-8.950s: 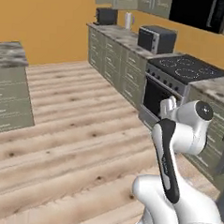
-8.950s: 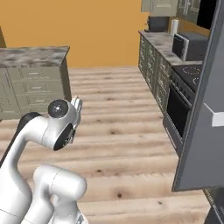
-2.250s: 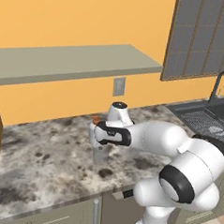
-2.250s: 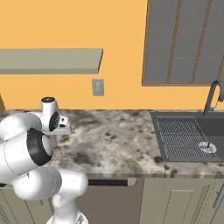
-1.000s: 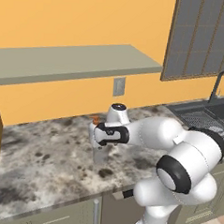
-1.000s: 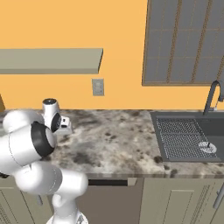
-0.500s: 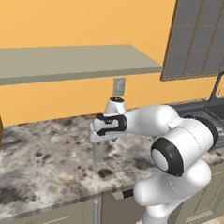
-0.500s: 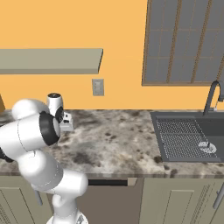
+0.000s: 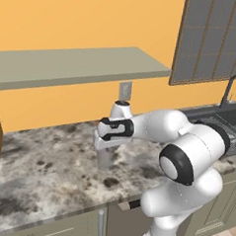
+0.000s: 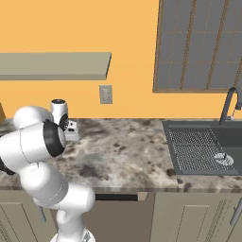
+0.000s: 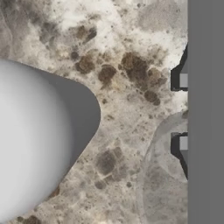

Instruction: Move the glass cup from next to the sink to the open cabinet. Then, move the bowl with the onion to the fridge to clear the area for faucet cleaning.

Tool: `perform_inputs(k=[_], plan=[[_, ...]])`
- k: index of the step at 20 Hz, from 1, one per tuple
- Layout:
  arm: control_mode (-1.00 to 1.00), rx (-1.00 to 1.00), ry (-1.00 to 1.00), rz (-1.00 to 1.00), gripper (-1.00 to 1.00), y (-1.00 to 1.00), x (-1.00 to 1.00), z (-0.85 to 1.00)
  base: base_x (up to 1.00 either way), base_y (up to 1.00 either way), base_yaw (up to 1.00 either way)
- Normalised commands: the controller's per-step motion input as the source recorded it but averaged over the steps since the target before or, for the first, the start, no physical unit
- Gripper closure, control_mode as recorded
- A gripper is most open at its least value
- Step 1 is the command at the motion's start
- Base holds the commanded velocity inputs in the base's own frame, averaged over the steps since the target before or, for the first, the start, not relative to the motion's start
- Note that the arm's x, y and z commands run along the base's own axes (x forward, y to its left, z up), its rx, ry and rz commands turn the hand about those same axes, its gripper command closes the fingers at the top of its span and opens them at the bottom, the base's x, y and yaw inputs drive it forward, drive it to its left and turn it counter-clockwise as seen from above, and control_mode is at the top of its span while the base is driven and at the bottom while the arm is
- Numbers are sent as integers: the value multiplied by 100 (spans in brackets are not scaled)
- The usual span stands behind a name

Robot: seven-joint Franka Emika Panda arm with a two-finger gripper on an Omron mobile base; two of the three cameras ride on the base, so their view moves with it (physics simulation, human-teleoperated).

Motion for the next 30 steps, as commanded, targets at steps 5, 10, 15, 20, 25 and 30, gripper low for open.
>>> perform_inputs(k=[5,10,15,20,25,30], plan=[[-100,0,0,0,100,0,-2,0,0,0,0],[-100,0,-20,0,100,0,-51,27,0,0,0],[-100,0,-39,-1,100,-1,-77,94,0,0,0],[-100,4,-32,-8,100,-25,-62,100,0,0,0],[100,9,-25,-18,100,-46,-62,72,-12,-10,-10],[100,0,0,0,100,0,0,0,-30,-27,-71]])
